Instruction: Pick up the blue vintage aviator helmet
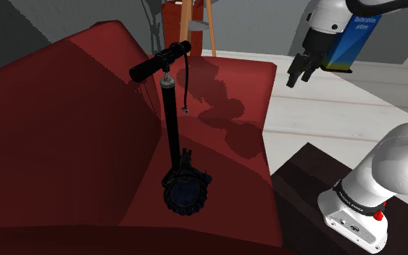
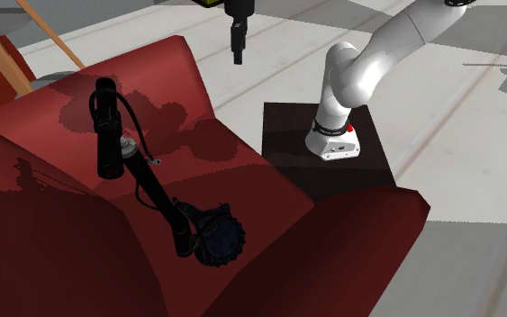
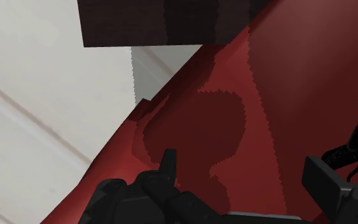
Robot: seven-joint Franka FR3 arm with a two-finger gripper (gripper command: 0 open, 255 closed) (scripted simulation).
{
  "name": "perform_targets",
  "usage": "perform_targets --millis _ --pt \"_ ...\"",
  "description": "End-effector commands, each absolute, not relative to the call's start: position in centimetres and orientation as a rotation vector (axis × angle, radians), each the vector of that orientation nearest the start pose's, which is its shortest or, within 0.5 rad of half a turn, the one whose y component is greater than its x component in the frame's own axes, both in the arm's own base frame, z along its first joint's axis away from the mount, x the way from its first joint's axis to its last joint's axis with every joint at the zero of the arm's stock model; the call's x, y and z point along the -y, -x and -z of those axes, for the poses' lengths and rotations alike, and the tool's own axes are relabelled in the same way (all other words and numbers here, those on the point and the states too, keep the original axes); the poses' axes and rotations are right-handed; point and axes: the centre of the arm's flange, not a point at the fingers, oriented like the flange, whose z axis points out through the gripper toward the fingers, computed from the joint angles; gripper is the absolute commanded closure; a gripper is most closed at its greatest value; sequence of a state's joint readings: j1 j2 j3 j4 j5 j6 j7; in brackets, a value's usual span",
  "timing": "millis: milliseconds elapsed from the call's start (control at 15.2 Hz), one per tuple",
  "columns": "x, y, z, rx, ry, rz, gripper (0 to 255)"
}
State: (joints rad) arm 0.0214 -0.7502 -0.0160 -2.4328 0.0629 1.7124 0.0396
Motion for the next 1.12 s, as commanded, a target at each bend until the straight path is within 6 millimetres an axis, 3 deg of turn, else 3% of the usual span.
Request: perform_targets --millis 0,1056 --pt "-0.7 -32.7 -55.5 -0.058 3.067 0.043 0" --pt "-20.0 -37.4 -45.9 -0.367 3.122 0.006 0"
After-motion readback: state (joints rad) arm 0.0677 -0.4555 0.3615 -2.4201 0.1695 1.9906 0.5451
